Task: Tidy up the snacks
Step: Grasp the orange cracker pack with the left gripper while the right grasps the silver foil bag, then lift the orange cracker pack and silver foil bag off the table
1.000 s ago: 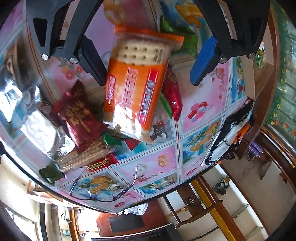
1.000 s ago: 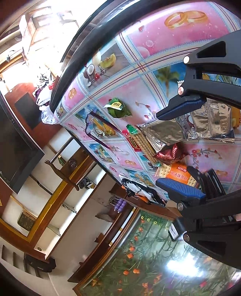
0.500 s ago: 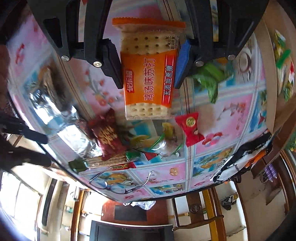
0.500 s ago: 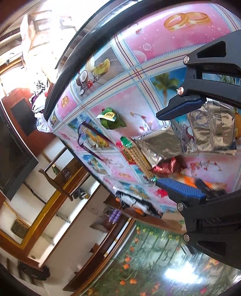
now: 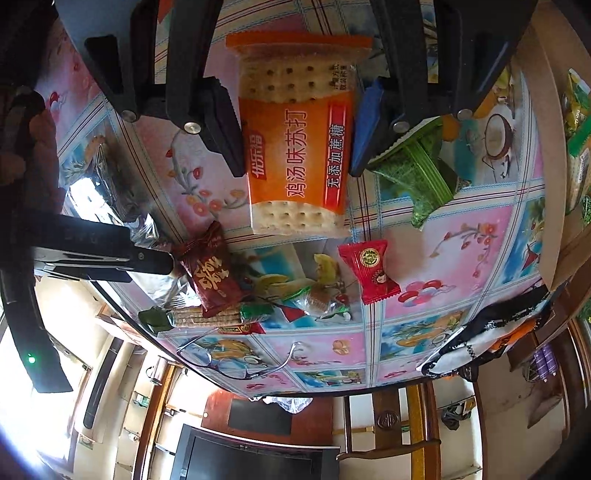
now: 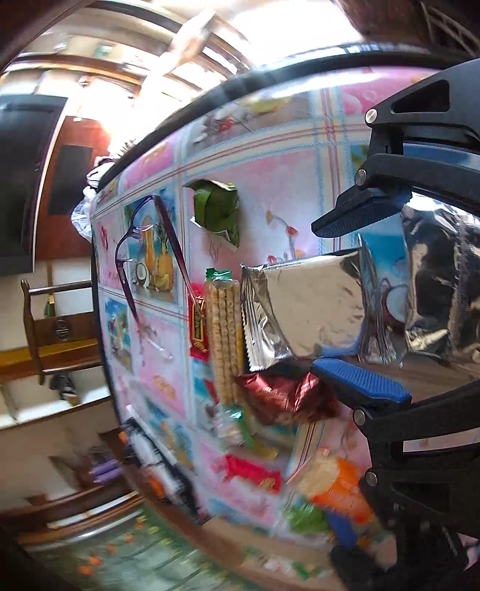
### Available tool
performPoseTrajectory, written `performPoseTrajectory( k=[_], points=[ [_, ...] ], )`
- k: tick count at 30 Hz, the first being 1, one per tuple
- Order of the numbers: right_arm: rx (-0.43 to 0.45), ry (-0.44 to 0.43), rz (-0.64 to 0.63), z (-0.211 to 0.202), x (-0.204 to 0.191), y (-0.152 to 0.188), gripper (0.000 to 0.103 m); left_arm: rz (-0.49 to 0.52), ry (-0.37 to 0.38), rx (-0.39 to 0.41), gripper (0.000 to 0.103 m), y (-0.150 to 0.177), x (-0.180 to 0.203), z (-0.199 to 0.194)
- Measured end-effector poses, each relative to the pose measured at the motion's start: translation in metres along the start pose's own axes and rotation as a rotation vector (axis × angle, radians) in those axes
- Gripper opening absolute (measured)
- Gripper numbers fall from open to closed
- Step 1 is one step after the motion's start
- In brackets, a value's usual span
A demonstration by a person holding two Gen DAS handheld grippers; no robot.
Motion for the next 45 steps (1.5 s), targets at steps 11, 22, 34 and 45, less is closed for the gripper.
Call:
performPoseTrajectory(
  k=[11, 22, 34, 45],
  points=[
    [0.048, 0.058, -0.024, -0.014, 0.004, 0.002, 0.062, -0.023, 0.039, 0.021, 0.052, -0.003, 0.000, -0.003],
    [0.130, -0.127, -0.034, -0.039, -0.060, 0.000, 0.062, -0.030, 0.035, 0.115, 0.039, -0.018, -0.002, -0.022],
    [0.093, -0.134, -0.015, -0.032, -0.058, 0.009, 0.063, 0.002, 0.046, 0.003, 0.069, 0.000, 0.005, -0.004],
    [0.108, -0.145, -0.019, -0.037, -0.064, 0.008, 0.063, 0.052, 0.004, 0.030, 0.052, 0.002, 0.007, 0.001]
  ],
)
Point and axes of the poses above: each gripper's, at about its wrist camera, not at the fingertips, and z roughly the way its jaws point, x to its right, y to its underside, the point moved 10 cm from there along z, roughly the way its jaws point, and after that the axes turned 6 degrees about x, right-handed, at the moved point
